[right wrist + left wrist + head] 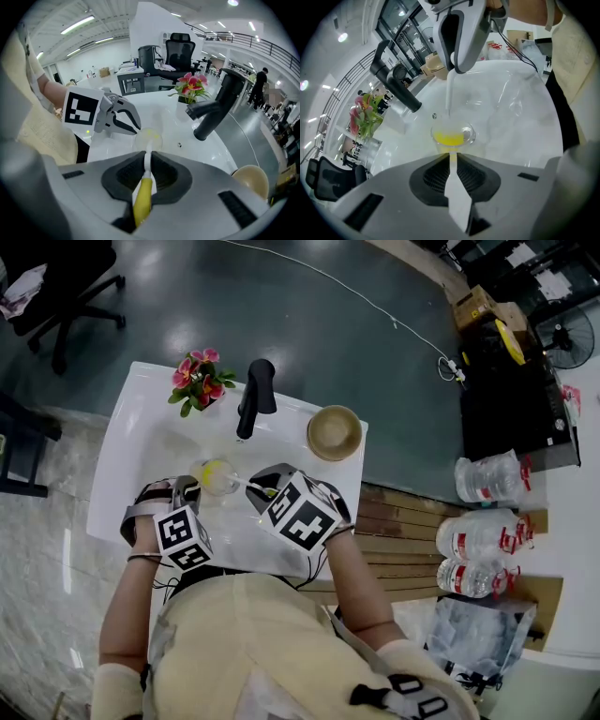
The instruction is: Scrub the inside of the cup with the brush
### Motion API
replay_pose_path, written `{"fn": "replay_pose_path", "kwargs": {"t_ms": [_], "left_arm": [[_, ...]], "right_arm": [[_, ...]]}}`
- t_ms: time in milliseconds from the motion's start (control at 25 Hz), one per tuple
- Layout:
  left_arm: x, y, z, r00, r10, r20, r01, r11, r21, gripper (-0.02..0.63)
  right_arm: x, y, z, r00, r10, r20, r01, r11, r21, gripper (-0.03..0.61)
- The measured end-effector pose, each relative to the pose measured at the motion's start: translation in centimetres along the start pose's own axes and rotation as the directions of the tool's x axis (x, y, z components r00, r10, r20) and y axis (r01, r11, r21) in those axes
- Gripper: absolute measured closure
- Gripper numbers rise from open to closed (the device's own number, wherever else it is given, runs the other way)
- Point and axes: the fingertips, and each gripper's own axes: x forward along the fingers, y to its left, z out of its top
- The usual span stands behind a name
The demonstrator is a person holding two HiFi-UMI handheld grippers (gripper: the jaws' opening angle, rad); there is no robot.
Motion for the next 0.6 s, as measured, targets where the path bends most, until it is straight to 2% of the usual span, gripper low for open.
{"fn": "replay_pose_path", "kwargs": {"t_ms": [360, 600], "left_arm": [[0.2, 0.4, -0.1, 1.0, 0.006, 0.003, -0.006, 1.0, -0.018, 0.56], [0.1, 0.7, -0.6, 1.0, 0.014, -0.006, -0.015, 0.998, -0.067, 0.56]], "right_arm": [[0.7, -0.1, -0.6, 1.0, 0.011, 0.023, -0.014, 0.995, 0.103, 0.528], [1.1, 0.4, -0.4, 1.0, 0.008, 0.022, -0.011, 0.994, 0.108, 0.528]]}}
